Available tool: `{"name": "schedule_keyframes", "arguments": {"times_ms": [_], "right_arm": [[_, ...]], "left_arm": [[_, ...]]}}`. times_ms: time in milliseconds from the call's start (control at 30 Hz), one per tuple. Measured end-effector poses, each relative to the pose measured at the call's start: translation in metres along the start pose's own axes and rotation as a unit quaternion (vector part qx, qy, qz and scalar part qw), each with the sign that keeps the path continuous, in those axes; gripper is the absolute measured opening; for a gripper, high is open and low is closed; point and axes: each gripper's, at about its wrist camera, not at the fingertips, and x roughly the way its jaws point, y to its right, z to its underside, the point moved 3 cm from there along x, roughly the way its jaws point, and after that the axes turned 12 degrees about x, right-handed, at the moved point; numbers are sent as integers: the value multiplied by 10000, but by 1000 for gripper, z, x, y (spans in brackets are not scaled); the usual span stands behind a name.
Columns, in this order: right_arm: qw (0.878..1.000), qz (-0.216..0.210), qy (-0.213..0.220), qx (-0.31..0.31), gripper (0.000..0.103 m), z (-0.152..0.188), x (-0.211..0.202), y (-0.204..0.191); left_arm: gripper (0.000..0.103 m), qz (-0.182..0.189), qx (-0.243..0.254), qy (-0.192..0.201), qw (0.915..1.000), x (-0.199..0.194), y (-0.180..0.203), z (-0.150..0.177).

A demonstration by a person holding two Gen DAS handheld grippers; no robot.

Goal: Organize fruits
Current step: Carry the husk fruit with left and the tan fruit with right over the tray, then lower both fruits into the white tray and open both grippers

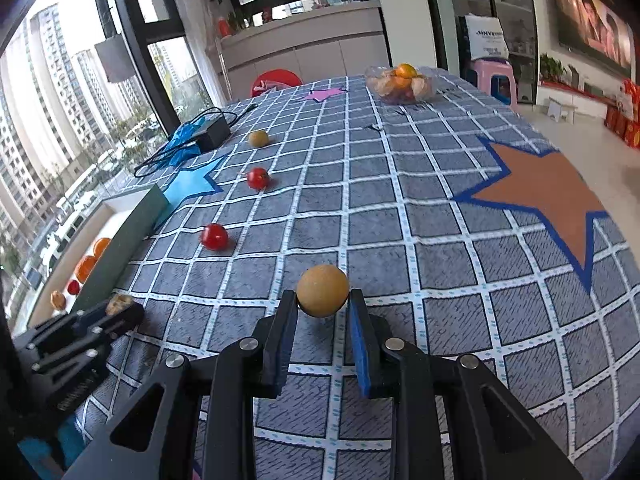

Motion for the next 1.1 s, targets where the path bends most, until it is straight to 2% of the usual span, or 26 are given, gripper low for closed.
{"name": "schedule_keyframes", "arguments": {"times_ms": [167, 367, 633, 833, 1100], "right_arm": [[9994, -72, 81, -314, 27, -9, -8, -33], [9968, -299, -86, -740, 27, -11, 3, -85], [9874, -799, -371, -1312, 27, -6, 25, -170], [9761, -1089, -685, -1753, 27, 11, 46, -227], [9696, -1074, -929, -1993, 27, 28, 60, -249]], "left_arm": [[28, 2, -222, 270, 9994, -23, -27, -7], [28, -209, -735, 292, 9967, -33, -86, 0], [28, -820, -1210, 292, 9888, -40, -157, 16], [28, -969, -1425, 105, 9850, -29, -181, 33], [28, -948, -1533, 32, 9836, -25, -189, 44]]}}
